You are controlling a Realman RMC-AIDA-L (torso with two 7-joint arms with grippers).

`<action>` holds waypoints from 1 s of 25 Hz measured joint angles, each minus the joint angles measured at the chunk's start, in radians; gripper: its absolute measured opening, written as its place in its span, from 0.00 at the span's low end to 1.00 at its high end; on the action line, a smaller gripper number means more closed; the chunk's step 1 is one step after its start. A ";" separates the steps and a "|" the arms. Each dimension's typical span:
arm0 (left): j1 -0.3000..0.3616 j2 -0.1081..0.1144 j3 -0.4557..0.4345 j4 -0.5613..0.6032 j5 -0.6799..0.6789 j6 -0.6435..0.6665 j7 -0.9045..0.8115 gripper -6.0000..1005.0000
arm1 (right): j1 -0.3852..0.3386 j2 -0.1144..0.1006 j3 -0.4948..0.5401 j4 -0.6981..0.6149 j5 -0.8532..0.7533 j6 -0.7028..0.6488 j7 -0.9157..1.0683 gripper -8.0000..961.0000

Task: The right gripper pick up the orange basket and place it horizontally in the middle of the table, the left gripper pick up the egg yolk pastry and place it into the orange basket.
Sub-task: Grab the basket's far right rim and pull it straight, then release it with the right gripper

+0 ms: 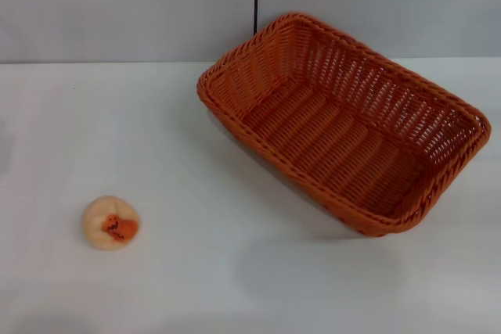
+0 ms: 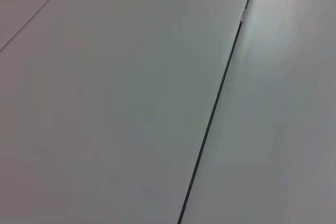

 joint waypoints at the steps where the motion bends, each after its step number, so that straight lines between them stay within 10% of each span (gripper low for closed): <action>1: 0.000 0.000 -0.004 0.000 0.000 -0.001 -0.007 0.81 | 0.003 0.000 0.001 0.000 0.000 0.001 0.000 0.77; 16: -0.016 0.002 -0.003 0.011 0.012 0.013 -0.024 0.81 | -0.007 0.002 -0.019 -0.004 0.036 -0.147 -0.036 0.74; 25: -0.019 0.004 0.037 0.030 0.013 -0.002 -0.025 0.81 | -0.053 -0.051 -0.269 -0.324 -0.104 -0.236 0.220 0.72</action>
